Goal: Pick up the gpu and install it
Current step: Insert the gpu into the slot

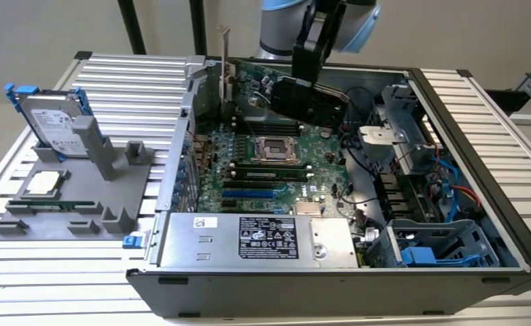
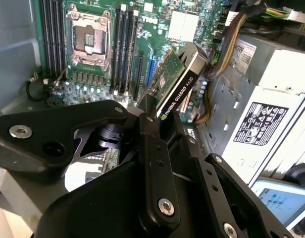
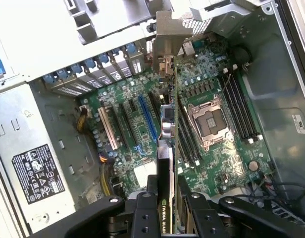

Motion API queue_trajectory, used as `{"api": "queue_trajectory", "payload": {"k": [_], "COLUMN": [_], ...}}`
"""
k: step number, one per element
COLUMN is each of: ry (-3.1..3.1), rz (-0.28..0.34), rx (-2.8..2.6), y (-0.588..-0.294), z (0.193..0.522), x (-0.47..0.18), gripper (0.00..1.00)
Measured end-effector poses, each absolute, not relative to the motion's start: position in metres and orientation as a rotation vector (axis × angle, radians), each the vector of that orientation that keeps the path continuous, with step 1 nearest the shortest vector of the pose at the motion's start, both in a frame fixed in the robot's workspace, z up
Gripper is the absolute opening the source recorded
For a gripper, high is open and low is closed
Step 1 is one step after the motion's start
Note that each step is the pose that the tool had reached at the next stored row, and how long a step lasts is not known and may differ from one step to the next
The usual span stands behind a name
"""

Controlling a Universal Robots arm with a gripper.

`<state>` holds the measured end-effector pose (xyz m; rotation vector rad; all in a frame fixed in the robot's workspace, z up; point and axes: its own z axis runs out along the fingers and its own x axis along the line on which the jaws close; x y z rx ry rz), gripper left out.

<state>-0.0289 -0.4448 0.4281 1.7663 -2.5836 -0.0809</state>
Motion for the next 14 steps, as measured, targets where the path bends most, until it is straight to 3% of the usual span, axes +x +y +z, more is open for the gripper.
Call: {"api": "queue_trajectory", "payload": {"k": [14], "ry": [-2.434], "rz": [-0.079], "rx": [1.961], "y": [-0.4448], "z": [0.4281], "x": [-0.0289], "gripper": [0.0]}}
